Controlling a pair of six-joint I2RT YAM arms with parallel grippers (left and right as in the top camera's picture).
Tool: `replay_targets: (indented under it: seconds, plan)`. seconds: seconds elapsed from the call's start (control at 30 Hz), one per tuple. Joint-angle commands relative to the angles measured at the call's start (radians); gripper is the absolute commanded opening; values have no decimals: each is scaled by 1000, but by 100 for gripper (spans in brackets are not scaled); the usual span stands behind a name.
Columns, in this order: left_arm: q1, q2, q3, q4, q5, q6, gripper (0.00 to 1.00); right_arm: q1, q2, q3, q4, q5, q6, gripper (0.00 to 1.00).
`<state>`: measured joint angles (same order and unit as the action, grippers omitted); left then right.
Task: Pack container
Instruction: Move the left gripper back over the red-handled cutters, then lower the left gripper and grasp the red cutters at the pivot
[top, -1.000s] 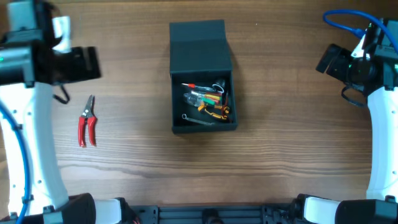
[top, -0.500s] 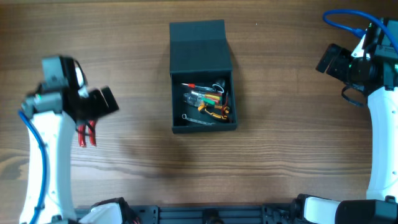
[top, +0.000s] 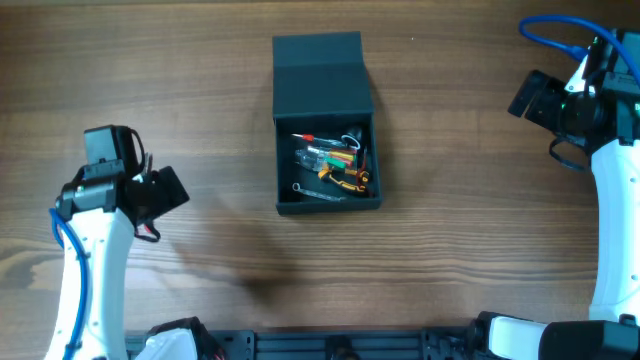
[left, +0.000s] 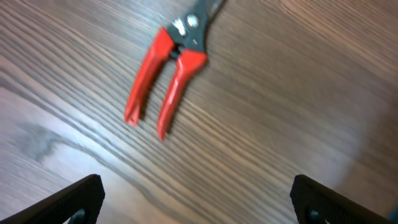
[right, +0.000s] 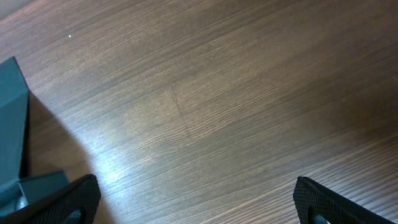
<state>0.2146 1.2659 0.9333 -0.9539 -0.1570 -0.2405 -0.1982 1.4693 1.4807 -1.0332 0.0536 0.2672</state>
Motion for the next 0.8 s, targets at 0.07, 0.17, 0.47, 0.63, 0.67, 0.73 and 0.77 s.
replay_targets:
  seconds: [0.07, 0.17, 0.47, 0.63, 0.67, 0.73, 0.77]
  plan:
    - [19, 115, -6, 50, -35, 59, 100, -2, 5, -6, 0, 13, -6, 100]
    - [19, 208, -6, 92, -35, 120, 100, -2, 5, -6, -1, 13, -6, 100]
    - [43, 300, -6, 183, 71, 315, 100, -2, 5, -6, -9, 14, -7, 100]
    - [75, 301, -6, 188, 142, 388, 100, -2, 5, -6, -9, 14, -10, 100]
    - [82, 302, -6, 189, 164, 394, 100, -2, 5, -6, -9, 14, -10, 100]
    - [92, 302, -6, 193, 187, 395, 100, -2, 5, -6, -9, 14, -10, 100]
    - [95, 302, -6, 196, 187, 395, 100, -2, 5, -6, -11, 14, -10, 100]
